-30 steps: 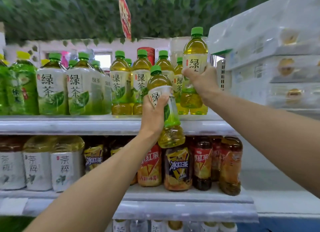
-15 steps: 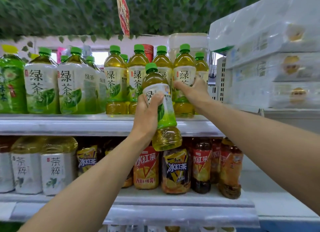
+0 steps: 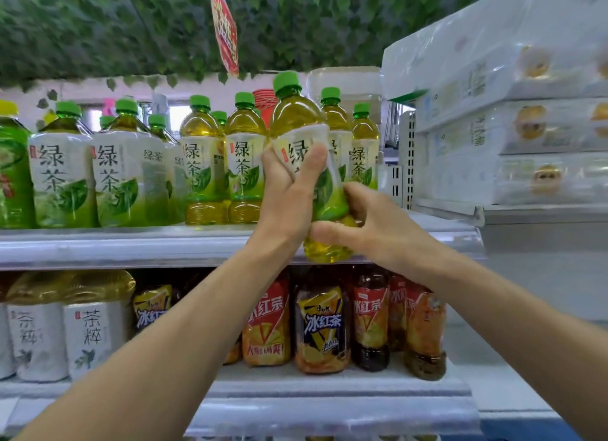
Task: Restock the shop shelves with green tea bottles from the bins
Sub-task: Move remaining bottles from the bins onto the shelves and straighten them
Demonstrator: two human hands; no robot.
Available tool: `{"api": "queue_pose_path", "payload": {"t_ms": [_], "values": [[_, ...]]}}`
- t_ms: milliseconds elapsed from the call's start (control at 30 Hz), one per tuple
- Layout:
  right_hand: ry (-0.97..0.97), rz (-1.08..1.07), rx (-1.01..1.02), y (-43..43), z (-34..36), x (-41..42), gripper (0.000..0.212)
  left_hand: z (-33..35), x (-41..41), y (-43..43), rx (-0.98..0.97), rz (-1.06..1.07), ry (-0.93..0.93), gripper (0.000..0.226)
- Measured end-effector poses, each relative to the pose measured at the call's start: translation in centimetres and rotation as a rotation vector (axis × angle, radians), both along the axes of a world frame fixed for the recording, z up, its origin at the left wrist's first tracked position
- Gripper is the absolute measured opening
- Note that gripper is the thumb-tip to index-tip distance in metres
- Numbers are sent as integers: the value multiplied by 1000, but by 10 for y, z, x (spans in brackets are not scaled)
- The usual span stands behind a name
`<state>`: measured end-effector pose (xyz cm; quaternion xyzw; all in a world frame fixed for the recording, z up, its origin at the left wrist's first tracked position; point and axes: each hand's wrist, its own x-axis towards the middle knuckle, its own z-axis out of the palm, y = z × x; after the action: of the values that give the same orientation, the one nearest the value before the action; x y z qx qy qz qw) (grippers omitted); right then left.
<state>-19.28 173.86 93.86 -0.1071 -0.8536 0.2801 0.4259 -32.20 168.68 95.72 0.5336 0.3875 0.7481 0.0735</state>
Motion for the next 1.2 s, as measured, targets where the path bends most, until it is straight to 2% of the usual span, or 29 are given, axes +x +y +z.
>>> {"api": "queue_pose_path", "payload": {"t_ms": [167, 300, 433, 533, 667, 800, 967, 1100, 1200], "values": [[213, -59, 11, 23, 19, 6, 29, 45, 14, 1, -81, 27, 250, 49], [279, -131, -100, 60, 34, 22, 34, 92, -8, 3, -103, 307, 476, 76], [261, -205, -205, 97, 36, 26, 29, 95, -22, 27, -311, 750, 960, 92], [203, -223, -273, 114, 29, 20, 33, 94, -33, 43, -431, 829, 1150, 114], [105, -225, -298, 119, 27, 16, 42, 90, -43, 55, -435, 837, 1228, 126], [64, -266, -260, 113, 28, 18, 34, 86, -45, 60, -363, 929, 1247, 125], [67, -383, -160, 109, 26, 18, 40, 85, -41, 65, -363, 1000, 1272, 123], [37, -419, -168, 108, 24, 18, 61, 86, -39, 70, -379, 1067, 1292, 123], [30, -420, -141, 107, 26, 18, 50, 85, -38, 76, -378, 1104, 1298, 122]]}}
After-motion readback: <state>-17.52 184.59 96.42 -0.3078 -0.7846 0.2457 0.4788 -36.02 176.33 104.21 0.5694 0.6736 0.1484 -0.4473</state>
